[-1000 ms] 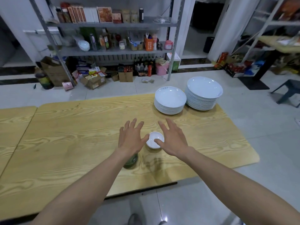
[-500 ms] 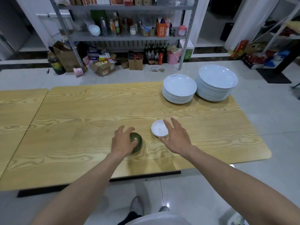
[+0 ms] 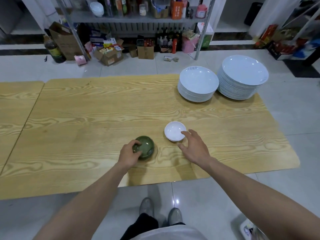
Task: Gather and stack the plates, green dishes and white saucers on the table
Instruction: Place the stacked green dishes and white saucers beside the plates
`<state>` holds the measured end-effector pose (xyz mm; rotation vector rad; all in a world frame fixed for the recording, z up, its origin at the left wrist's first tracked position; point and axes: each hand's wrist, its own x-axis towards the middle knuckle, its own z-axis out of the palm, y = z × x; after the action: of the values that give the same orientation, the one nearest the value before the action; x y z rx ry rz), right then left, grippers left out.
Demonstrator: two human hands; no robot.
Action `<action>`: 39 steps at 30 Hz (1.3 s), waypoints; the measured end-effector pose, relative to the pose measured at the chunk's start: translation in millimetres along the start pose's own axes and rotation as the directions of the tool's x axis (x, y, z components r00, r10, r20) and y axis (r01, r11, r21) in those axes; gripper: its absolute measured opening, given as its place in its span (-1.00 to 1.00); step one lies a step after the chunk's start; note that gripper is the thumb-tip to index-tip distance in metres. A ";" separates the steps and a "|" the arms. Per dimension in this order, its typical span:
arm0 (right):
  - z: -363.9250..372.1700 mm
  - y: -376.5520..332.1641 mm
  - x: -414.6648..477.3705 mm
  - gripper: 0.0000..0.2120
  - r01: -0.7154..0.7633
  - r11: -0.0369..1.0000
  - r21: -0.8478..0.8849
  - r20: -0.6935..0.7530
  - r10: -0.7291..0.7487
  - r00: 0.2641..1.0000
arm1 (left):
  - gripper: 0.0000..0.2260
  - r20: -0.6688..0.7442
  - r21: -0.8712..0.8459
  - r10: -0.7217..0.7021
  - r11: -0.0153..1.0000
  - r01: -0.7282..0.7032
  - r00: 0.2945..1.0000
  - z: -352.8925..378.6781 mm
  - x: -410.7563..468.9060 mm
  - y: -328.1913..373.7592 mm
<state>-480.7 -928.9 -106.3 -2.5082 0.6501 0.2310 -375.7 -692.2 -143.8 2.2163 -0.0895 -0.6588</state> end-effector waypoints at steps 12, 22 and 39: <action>29.3 4.7 50.6 -0.61 -0.260 0.872 0.415 0.017 0.278 0.960 | -0.75 -0.015 -0.298 -0.057 0.953 0.050 0.998 7.6 11.0 -15.4; 48.6 1.3 68.8 -0.64 -0.390 0.661 0.641 0.021 0.493 0.870 | -0.71 -0.079 -0.282 -0.058 0.959 0.033 0.995 7.2 12.8 -21.4; -5.2 -51.4 71.9 -0.59 -0.269 0.532 0.803 -0.059 0.521 0.852 | -0.69 -0.181 -0.418 -0.068 0.908 -0.014 0.981 -49.9 49.7 30.9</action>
<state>-392.6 -922.5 -99.3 -1.5139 1.1643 -0.2458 -304.1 -692.2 -115.7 1.8527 0.1688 -0.4257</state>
